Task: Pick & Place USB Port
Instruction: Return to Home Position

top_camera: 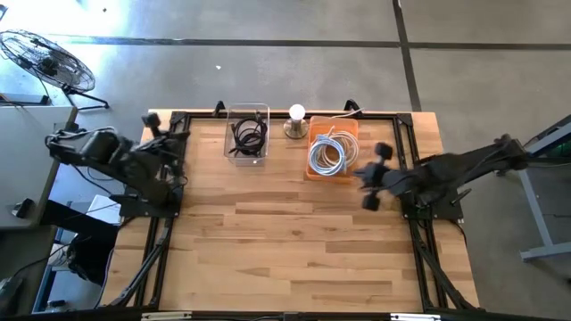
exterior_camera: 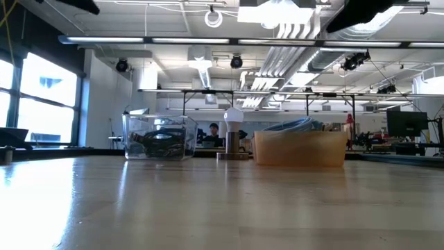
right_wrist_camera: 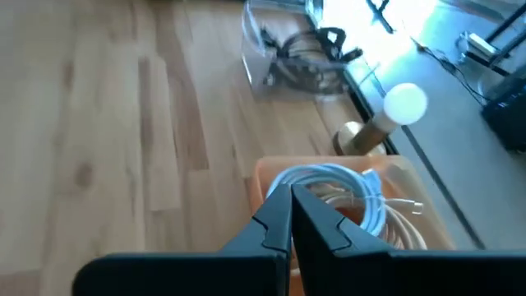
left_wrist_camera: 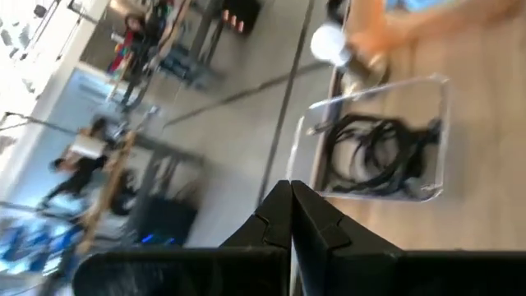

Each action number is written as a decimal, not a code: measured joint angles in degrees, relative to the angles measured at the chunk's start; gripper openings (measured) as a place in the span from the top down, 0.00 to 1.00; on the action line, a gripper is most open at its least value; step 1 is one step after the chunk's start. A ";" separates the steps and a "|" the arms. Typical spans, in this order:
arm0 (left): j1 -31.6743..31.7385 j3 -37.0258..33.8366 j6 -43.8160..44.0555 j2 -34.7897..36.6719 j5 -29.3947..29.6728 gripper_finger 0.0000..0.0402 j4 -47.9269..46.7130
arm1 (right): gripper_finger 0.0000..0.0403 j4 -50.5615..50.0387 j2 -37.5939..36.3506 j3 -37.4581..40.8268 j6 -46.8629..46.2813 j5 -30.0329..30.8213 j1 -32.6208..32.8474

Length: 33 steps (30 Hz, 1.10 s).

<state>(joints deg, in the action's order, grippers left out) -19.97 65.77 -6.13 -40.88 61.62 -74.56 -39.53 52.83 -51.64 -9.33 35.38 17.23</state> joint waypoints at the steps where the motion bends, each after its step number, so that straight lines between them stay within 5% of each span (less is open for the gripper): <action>1: -1.13 -3.01 -0.10 3.39 -0.18 1.00 2.06 | 1.00 -0.87 -2.56 0.00 -0.05 -0.44 0.00; 6: -5.36 -17.59 -3.11 19.13 -1.96 1.00 11.23 | 1.00 -0.97 -14.70 1.72 2.46 -4.59 0.02; 10: -6.48 -19.36 -11.60 24.83 -6.61 1.00 22.45 | 1.00 5.06 -25.30 8.15 4.41 -7.97 0.04; 17: -6.33 -20.21 -12.68 26.80 -8.90 1.00 22.79 | 1.00 25.50 -40.01 23.27 10.65 -17.16 0.04; 33: -6.31 -38.70 -9.10 31.87 -9.90 1.00 38.59 | 1.00 41.02 -42.81 38.81 10.04 -17.80 0.02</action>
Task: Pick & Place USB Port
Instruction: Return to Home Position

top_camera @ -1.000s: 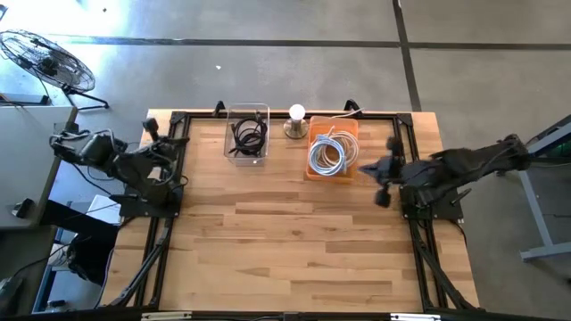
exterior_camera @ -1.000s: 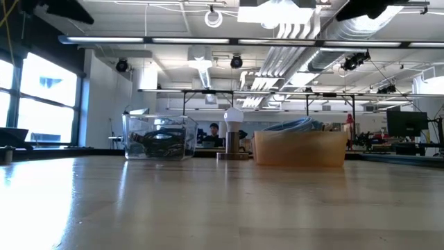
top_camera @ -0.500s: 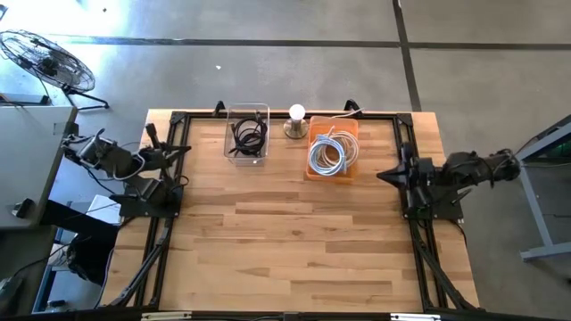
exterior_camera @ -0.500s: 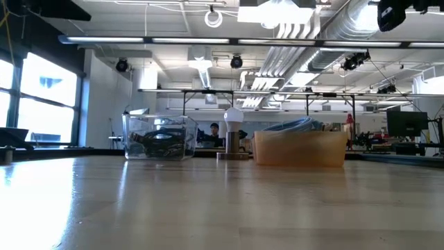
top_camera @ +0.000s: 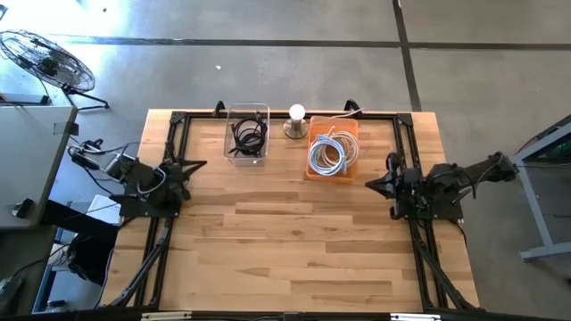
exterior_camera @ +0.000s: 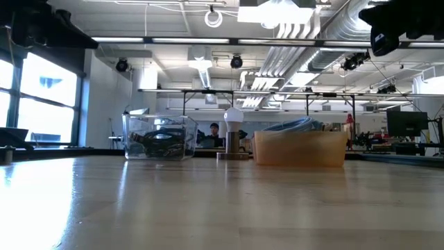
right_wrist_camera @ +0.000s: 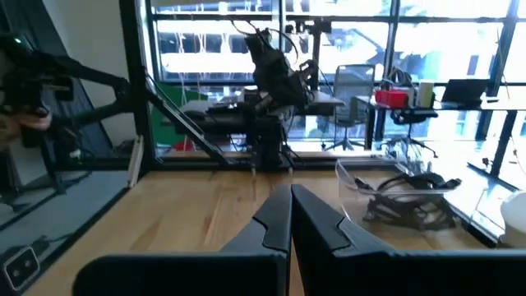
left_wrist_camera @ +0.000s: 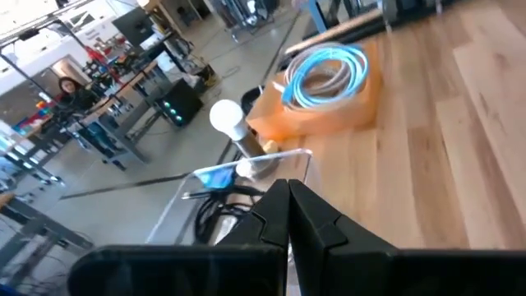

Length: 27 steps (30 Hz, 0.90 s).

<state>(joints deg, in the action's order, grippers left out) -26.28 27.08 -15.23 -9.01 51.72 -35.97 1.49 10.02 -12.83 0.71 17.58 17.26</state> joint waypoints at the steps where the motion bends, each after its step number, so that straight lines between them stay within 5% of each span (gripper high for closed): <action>1: 0.00 -1.31 0.55 0.72 -0.02 1.00 1.52 | 1.00 0.67 0.00 0.87 -0.12 0.03 -0.02; 14: 0.00 -14.52 0.24 3.82 -1.38 1.00 17.83 | 1.00 9.93 -0.07 9.16 -1.94 2.13 -1.98; 27: 0.02 -21.48 -0.07 3.92 -6.15 1.00 23.97 | 1.00 10.37 0.04 12.27 -5.29 -4.74 -10.59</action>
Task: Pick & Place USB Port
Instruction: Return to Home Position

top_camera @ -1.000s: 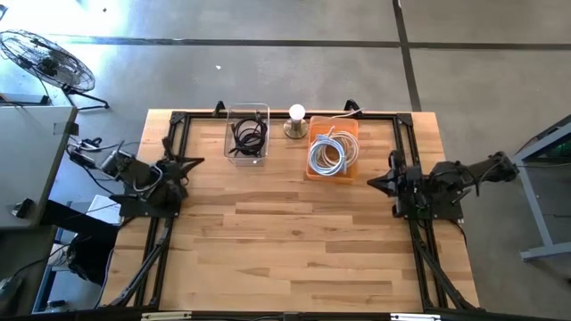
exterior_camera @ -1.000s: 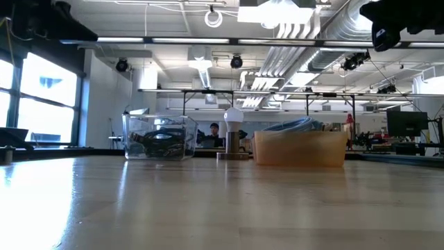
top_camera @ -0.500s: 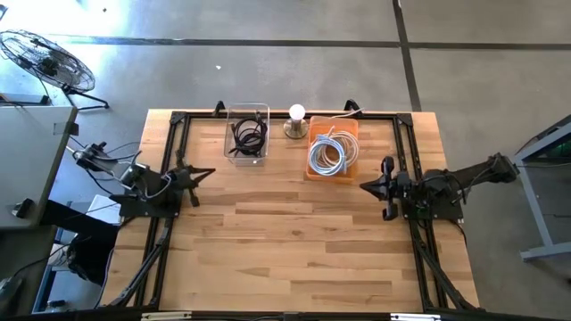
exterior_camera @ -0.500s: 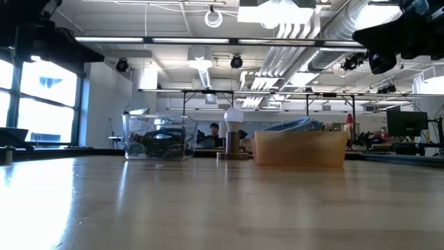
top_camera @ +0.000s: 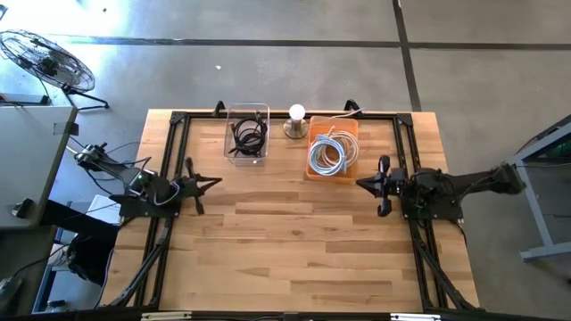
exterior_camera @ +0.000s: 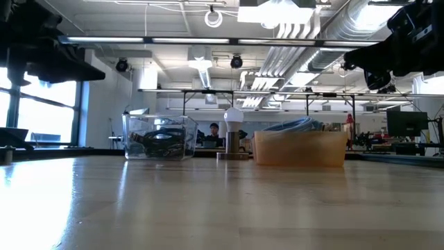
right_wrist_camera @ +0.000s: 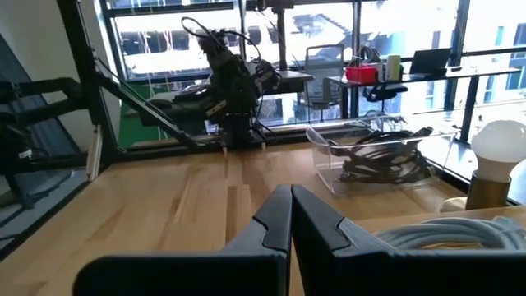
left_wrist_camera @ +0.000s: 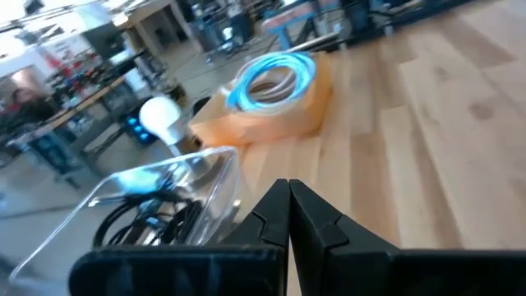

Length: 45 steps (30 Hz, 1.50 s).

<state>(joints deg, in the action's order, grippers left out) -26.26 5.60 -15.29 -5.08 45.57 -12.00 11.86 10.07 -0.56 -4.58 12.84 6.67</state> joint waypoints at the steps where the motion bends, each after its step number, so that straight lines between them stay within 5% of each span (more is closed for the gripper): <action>1: 0.00 -0.06 -0.76 -0.02 -0.88 1.00 0.55 | 1.00 0.06 0.02 0.00 0.00 -0.45 -0.46; 19: 0.00 -0.77 -10.69 -0.04 -7.73 1.00 2.18 | 1.00 -0.14 0.00 0.00 4.65 -7.30 -6.79; 32: 0.39 -3.48 -15.17 -0.04 -20.99 1.00 11.30 | 1.00 -0.98 0.04 0.02 4.87 -0.16 -6.77; 45: 23.28 -5.02 -14.72 -0.44 -50.05 1.00 12.74 | 1.00 -5.64 0.09 0.02 2.18 10.55 -6.77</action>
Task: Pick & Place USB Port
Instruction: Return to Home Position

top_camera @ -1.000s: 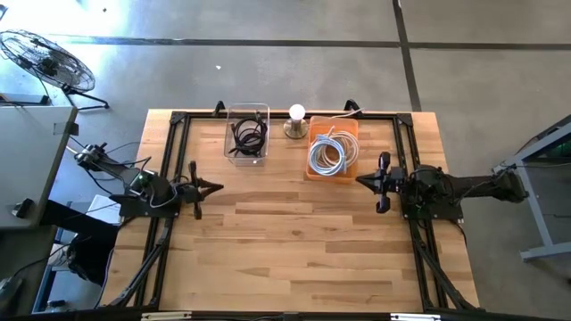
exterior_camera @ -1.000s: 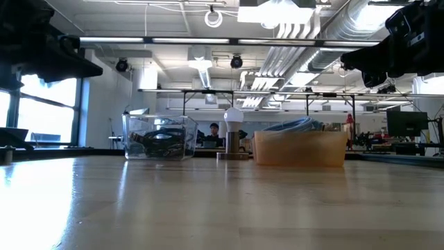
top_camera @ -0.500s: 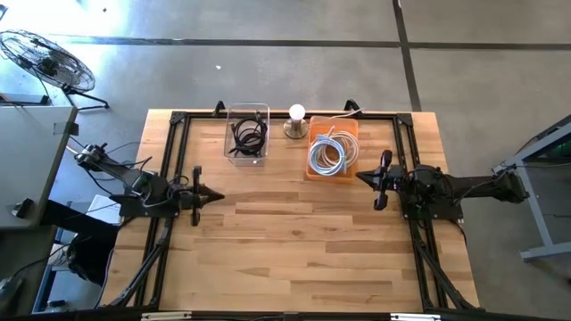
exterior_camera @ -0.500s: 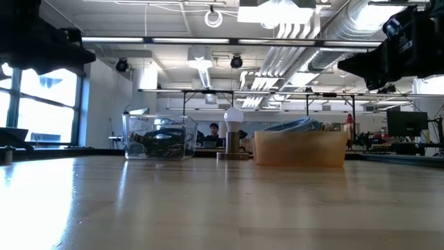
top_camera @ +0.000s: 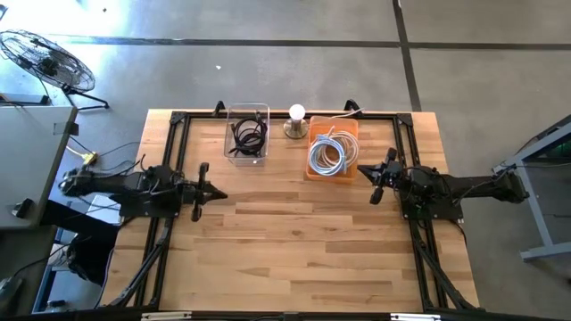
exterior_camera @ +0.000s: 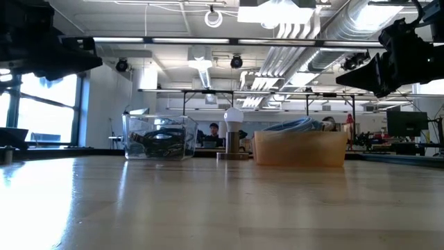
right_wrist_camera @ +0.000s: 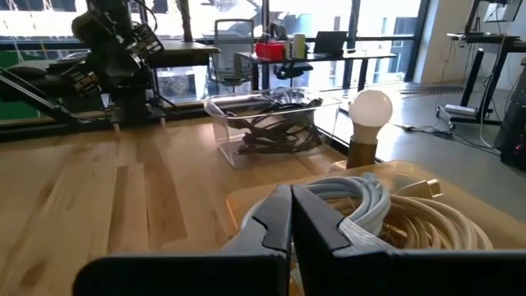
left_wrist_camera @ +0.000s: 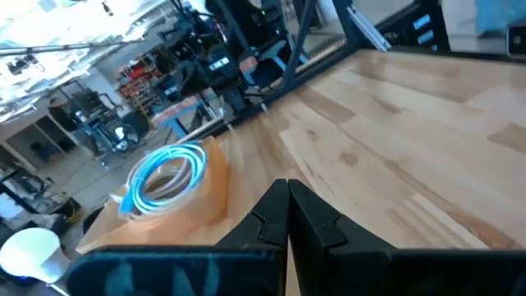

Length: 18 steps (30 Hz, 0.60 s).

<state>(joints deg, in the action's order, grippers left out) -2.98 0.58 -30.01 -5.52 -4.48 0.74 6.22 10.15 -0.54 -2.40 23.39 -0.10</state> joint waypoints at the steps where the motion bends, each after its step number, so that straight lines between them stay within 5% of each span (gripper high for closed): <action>1: 1.64 0.00 0.29 0.01 -1.96 1.00 0.43 | 1.00 0.01 0.00 0.00 -0.05 0.13 0.00; 8: 8.19 0.00 6.49 0.02 -5.29 1.00 1.29 | 1.00 0.02 0.00 0.00 -0.10 0.12 0.00; 13: 8.24 0.00 6.42 0.13 -16.14 1.00 2.76 | 1.00 0.02 0.00 0.00 -0.10 0.11 0.00; 18: 8.24 0.00 13.75 0.13 -12.88 1.00 2.74 | 1.00 0.02 0.00 0.00 -0.10 0.09 0.00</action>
<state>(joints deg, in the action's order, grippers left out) 5.26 0.58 -16.26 -5.39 -17.37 3.49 6.24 10.15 -0.54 -2.50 23.49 -0.10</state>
